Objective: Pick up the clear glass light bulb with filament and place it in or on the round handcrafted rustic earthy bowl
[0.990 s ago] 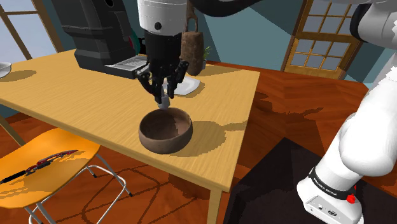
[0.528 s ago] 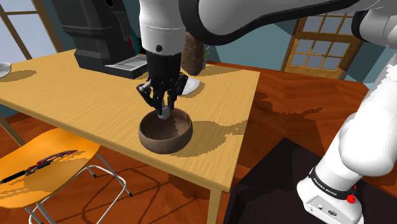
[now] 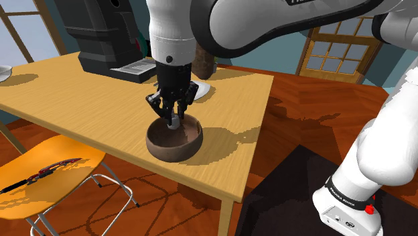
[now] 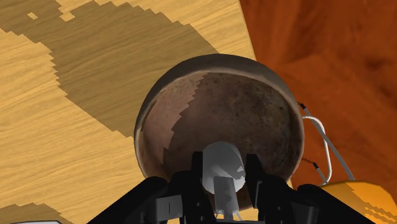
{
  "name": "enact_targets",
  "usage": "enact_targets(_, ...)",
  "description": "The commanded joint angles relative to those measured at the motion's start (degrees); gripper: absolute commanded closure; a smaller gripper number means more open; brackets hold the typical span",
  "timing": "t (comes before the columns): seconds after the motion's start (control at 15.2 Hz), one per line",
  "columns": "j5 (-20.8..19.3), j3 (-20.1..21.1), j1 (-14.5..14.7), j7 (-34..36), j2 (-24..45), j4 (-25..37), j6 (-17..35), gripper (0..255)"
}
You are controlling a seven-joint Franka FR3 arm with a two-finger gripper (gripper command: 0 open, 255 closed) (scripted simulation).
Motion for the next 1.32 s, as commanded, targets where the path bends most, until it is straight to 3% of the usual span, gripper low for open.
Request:
enact_targets(0.0, 0.00, 0.00, 0.00, 0.00, 0.00, 0.00, 0.00, 255)
enact_targets(0.07, 0.00, 0.00, 0.00, 0.00, -0.01, -0.01, 0.01, 255)
enact_targets(0.13, 0.00, 0.00, 0.00, 0.00, -0.01, -0.01, 0.01, 0)
enact_targets(0.46, 0.00, 0.00, 0.00, 0.00, -0.01, -0.01, 0.01, 0)
enact_targets(0.73, 0.26, 0.32, 0.32, -0.24, -0.21, 7.04, -7.21, 0)
enact_targets(1.25, 0.26, 0.33, 0.32, -0.24, -0.21, 7.04, -7.21, 0)
